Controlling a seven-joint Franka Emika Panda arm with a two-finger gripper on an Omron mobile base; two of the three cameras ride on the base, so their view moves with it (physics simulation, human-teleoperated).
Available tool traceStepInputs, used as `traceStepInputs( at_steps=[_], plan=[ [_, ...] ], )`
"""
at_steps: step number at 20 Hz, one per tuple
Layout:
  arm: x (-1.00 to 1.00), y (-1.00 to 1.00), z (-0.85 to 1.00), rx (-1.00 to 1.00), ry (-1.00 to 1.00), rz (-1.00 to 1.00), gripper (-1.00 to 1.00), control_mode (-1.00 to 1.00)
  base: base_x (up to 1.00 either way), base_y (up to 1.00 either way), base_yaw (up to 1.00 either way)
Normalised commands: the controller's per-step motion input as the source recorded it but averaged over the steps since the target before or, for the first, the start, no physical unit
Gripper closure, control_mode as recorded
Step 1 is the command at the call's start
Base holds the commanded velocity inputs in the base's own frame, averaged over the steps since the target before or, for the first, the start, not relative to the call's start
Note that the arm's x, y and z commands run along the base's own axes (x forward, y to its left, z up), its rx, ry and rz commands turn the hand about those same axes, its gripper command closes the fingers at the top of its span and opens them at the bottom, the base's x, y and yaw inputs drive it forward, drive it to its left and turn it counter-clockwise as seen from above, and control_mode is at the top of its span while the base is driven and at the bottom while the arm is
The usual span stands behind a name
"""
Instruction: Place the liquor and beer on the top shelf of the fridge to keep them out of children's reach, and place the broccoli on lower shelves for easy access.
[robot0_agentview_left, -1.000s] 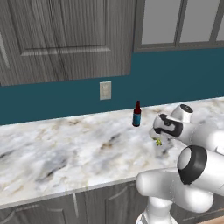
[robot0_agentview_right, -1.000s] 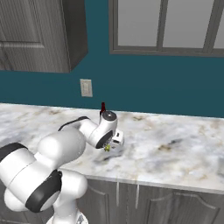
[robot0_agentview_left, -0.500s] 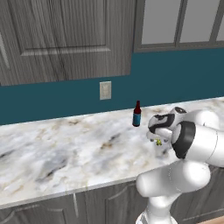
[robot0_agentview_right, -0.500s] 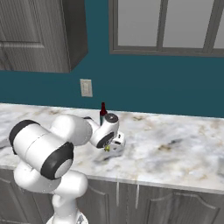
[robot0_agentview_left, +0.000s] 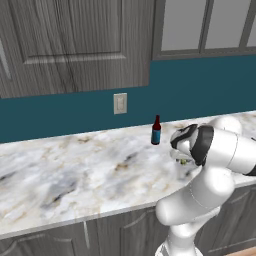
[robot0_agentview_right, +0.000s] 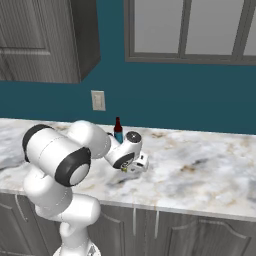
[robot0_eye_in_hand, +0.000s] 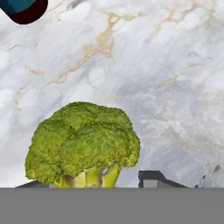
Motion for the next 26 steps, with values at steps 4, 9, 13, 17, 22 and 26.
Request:
traceStepInputs(
  at_steps=[4, 9, 13, 17, 22, 26],
  plan=[
    [0.00, 0.00, -0.49, 0.00, 0.00, 0.00, 1.00, -1.00, 0.00, 0.00, 0.00],
    [-0.21, 0.13, -0.32, 0.00, 0.00, 0.06, 1.00, -1.00, 0.00, 0.00, 0.00],
    [-0.74, 0.05, 0.18, 0.00, -0.09, 0.16, 1.00, -1.00, 0.00, 0.00, 0.00],
    [-0.93, 0.01, 0.69, -0.01, -0.21, 0.16, 1.00, -1.00, 0.00, 0.00, 0.00],
    [-0.95, 0.04, 0.96, -0.03, -0.39, 0.16, 1.00, -1.00, 0.00, 0.00, 0.00],
    [-0.81, 0.17, 1.00, -0.08, -0.41, 0.13, 1.00, -1.00, 0.00, 0.00, 0.00]
  ],
)
